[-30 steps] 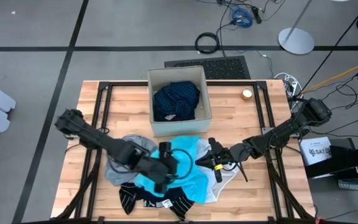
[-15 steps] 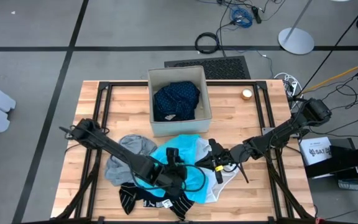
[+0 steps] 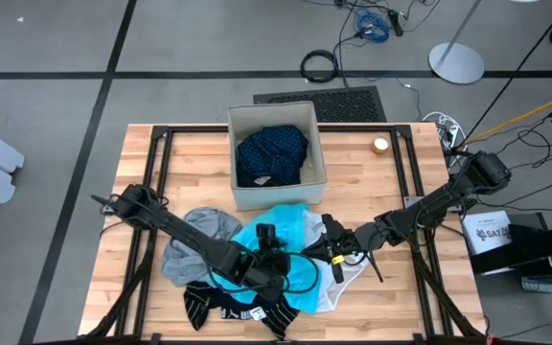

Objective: Sort clothes
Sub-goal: Put the light blue shorts into the laundry bin

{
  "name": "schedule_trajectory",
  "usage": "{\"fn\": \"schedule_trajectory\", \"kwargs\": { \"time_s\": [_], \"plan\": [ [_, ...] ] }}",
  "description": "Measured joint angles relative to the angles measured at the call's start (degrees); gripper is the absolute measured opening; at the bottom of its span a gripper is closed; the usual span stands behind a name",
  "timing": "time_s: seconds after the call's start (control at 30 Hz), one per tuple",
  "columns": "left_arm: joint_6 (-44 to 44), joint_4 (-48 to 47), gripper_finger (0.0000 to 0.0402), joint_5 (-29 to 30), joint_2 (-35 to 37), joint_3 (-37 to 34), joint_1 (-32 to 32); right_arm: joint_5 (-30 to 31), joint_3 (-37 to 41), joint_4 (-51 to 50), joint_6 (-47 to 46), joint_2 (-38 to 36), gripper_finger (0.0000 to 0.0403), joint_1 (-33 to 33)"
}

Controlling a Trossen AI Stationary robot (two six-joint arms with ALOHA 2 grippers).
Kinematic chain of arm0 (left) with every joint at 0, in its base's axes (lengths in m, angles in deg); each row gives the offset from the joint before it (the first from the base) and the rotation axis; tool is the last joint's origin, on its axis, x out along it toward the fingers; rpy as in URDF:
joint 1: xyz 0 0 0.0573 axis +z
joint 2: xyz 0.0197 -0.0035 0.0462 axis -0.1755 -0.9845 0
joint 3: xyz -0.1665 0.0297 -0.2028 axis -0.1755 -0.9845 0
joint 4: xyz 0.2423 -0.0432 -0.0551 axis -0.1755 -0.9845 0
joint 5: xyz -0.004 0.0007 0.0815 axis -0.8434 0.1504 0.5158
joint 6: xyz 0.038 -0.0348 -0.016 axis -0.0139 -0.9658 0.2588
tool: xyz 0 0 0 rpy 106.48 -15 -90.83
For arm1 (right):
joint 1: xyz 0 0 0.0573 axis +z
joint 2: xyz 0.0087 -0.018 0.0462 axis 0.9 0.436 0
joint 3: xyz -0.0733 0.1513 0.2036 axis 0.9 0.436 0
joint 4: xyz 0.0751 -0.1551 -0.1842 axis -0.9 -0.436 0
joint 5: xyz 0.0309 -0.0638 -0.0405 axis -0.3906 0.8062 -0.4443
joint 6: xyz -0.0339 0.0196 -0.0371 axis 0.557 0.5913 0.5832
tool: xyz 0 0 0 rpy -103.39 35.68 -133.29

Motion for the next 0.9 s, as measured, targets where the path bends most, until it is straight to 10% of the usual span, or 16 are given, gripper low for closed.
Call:
{"fn": "schedule_trajectory", "kwargs": {
  "time_s": [0.2, 0.9],
  "plan": [
    [0.51, -0.08, 0.0012, 0.00, 0.02, 0.00, 0.00, -0.06, 0.00, -0.11, 0.00, 0.00, 0.0000, 0.00],
    [0.70, -10.07, 0.0003, 3.98, 3.75, 5.89, -3.39, 1.93, 0.04, -16.39, -1.09, -9.49, 0.0000, 5.64]
  ]
}}
